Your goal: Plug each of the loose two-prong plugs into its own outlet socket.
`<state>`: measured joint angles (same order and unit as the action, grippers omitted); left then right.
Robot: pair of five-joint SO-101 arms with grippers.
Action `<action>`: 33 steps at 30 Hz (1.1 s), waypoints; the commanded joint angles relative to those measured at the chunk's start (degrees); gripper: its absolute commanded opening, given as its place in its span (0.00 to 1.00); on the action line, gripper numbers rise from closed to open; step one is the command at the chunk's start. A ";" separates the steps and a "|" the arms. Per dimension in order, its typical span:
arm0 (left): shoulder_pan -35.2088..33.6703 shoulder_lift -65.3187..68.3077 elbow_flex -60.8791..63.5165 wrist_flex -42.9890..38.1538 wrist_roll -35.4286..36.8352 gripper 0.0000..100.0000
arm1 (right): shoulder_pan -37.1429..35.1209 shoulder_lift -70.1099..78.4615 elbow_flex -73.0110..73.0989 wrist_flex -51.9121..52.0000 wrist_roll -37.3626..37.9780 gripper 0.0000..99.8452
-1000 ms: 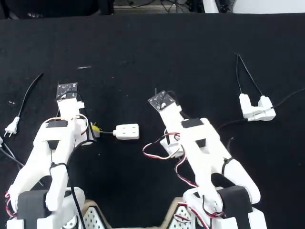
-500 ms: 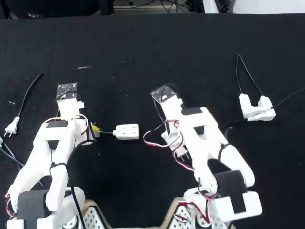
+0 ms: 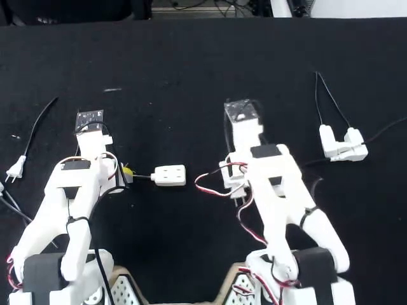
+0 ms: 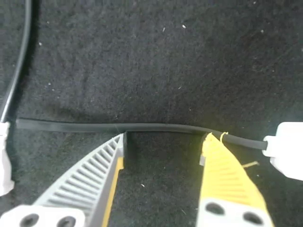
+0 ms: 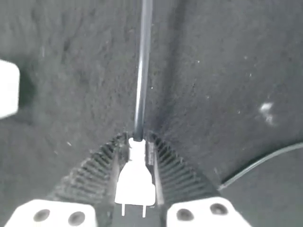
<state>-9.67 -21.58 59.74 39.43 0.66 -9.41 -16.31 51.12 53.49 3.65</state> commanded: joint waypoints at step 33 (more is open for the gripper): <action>-0.57 -1.58 -0.84 -0.88 0.26 0.26 | -6.42 -0.48 8.66 -12.40 81.41 0.16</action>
<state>-9.67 -21.58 59.74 39.43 0.66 -12.13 -15.16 59.65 43.12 83.82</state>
